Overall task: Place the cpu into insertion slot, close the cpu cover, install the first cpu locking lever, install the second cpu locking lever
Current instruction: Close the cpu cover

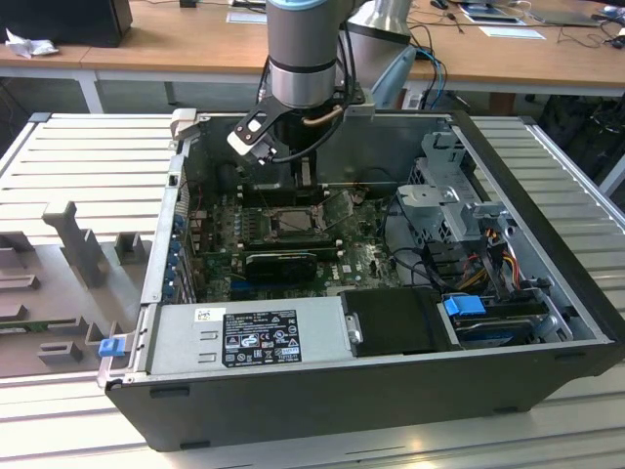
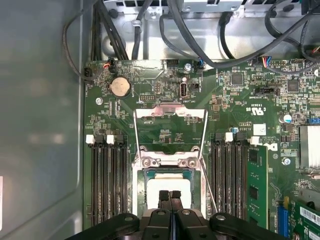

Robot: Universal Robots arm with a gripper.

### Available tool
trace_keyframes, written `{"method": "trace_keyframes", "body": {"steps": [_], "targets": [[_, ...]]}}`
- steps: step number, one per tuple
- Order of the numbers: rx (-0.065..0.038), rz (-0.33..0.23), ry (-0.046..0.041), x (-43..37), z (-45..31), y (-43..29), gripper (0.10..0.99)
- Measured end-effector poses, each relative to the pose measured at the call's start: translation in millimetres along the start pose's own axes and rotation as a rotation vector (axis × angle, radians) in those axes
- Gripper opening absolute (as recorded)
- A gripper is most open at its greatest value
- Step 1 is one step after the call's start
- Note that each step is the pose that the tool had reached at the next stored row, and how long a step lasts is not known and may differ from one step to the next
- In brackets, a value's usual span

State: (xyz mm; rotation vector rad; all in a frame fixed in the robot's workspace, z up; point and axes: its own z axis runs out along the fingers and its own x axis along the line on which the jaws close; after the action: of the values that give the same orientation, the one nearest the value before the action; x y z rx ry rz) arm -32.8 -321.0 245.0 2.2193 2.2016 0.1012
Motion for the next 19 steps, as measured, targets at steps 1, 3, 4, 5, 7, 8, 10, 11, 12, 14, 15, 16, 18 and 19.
{"method": "trace_keyframes", "body": {"steps": [1, 3, 4, 5, 7, 8, 10, 11, 12, 14, 15, 16, 18, 19], "targets": [[0.0, 0.0, 0.0001, 0.3, -0.2, 0.2, 0.106], [0.0, 0.0, -0.0003, 0.6, -0.1, 3.4, 0.106], [0.0, 0.0, -0.0004, 0.7, -0.3, 3.5, 0.106], [0.0, 0.0, -0.0006, 0.9, -1.0, 3.5, 0.106], [0.0, 0.0, -0.0003, 1.2, -1.8, 3.8, 0.106], [0.0, 0.0, -0.0006, 1.2, -1.9, 6.1, 0.106], [0.0, 0.0, -0.0006, 1.2, -1.7, 8.1, 0.106], [0.0, 0.0, -0.0007, 1.3, -2.2, 8.3, 0.106], [0.0, 0.0, -0.0007, 1.4, -2.8, 8.3, 0.106], [0.0, 0.0, -0.0006, 1.5, -5.1, 8.5, 0.106], [0.0, 0.0, -0.0004, 1.6, -5.1, 9.0, 0.106], [0.0, 0.0, -0.0006, 1.6, -5.1, 11.1, 0.106], [0.0, 0.0, -0.0011, 1.9, -5.3, 15.1, 0.106], [0.0, 0.0, -0.0011, 2.2, -6.6, 15.2, 0.106]]}}
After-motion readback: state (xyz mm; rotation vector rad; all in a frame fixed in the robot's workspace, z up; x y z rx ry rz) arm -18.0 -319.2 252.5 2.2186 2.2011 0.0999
